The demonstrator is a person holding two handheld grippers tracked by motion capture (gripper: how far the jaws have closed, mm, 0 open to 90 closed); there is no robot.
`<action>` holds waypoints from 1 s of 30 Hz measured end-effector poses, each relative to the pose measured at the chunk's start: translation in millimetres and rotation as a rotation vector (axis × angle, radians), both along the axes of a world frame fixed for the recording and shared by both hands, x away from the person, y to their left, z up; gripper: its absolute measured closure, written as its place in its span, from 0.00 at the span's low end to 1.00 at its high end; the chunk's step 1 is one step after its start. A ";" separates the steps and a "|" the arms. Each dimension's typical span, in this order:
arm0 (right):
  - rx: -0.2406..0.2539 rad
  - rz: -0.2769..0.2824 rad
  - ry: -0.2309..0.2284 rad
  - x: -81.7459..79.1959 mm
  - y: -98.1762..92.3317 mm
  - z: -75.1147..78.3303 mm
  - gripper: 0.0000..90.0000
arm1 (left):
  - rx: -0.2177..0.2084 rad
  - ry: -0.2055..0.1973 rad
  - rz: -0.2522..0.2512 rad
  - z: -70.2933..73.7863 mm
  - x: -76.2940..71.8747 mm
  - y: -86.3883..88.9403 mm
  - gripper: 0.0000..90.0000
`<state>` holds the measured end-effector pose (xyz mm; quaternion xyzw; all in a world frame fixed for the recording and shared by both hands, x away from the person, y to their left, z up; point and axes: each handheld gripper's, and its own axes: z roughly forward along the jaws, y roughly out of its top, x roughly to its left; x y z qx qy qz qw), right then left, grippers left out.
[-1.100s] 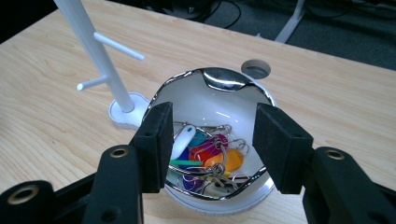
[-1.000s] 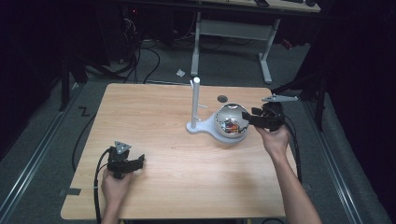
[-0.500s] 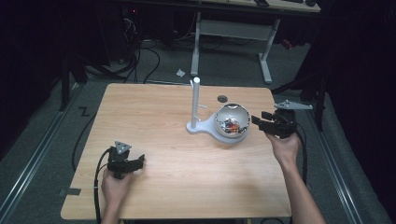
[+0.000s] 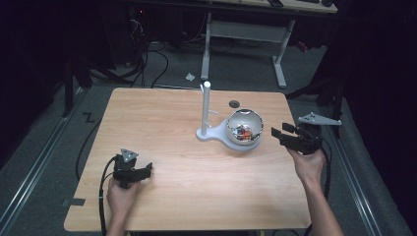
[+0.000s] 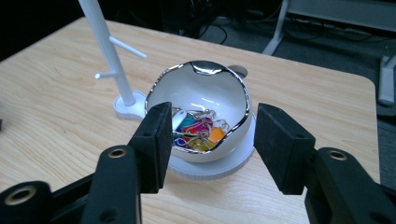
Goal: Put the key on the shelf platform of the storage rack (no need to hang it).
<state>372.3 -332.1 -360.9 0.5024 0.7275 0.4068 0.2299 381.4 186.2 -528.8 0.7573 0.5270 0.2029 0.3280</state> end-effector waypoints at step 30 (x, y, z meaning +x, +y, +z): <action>0.022 -0.007 0.001 -42.7 -0.2 -30.1 0.53 | 0.004 0.001 -0.001 0.1 0.0 -0.4 0.25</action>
